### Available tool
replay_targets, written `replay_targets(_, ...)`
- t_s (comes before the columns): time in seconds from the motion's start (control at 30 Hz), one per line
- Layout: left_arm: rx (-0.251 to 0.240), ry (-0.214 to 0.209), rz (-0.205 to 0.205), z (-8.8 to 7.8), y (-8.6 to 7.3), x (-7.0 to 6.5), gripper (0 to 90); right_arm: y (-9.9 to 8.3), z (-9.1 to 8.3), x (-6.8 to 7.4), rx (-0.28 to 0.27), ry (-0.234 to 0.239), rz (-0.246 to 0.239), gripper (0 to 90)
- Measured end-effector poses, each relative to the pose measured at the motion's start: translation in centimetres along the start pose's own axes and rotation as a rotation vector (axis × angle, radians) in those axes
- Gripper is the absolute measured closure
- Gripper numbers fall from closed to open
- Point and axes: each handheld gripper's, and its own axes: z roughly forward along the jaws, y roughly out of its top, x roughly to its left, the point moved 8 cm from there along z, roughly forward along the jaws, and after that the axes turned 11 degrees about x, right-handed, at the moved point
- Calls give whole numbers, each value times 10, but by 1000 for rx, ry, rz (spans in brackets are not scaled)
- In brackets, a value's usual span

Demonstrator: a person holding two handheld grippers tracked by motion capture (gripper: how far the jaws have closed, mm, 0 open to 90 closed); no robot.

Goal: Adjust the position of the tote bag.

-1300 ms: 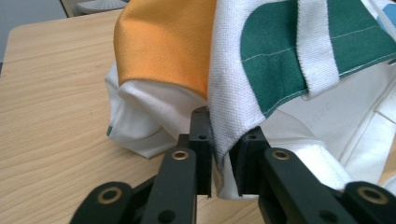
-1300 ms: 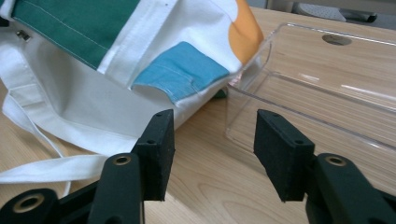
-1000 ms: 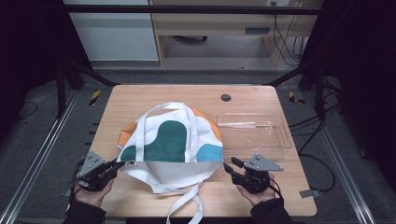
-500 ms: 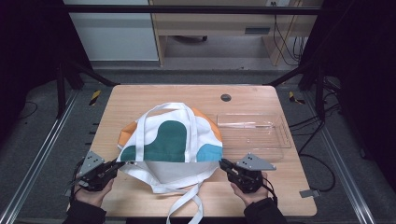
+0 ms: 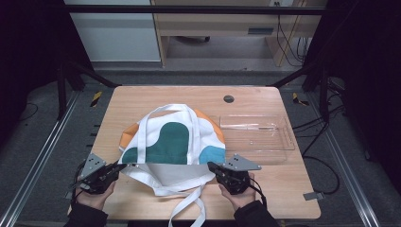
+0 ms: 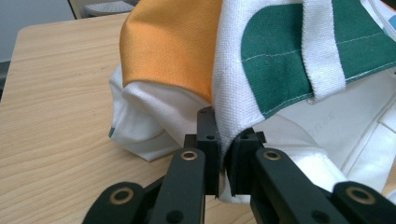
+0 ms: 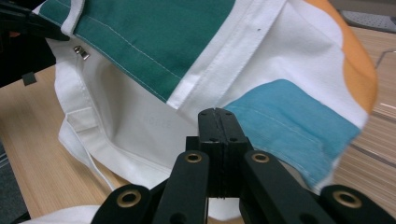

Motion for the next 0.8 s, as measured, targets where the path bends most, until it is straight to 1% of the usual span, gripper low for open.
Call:
replay_targets(0.03,0,0,0,0,0,0,850,0,0,0,0,0,0,900)
replay_targets(0.07,1,2,2,0,0,0,851,1,4,3,2,4,-1,900)
replay_targets(0.2,1,4,2,0,0,0,851,3,11,9,2,13,-5,900)
replay_targets(0.3,0,6,1,0,0,0,851,4,19,15,3,23,-5,900)
replay_targets(0.33,0,7,2,0,0,0,851,5,24,20,4,29,-10,900)
replay_targets(0.4,0,7,1,0,0,0,851,5,25,21,6,28,-14,900)
replay_targets(0.53,-1,8,2,0,0,0,852,7,34,31,12,45,-20,900)
replay_targets(0.67,-1,9,2,0,0,0,853,6,38,35,17,50,-26,900)
replay_targets(0.73,-2,10,3,0,0,0,853,5,45,40,26,51,-29,900)
replay_targets(0.8,-2,9,3,0,0,0,853,4,47,41,32,50,-33,900)
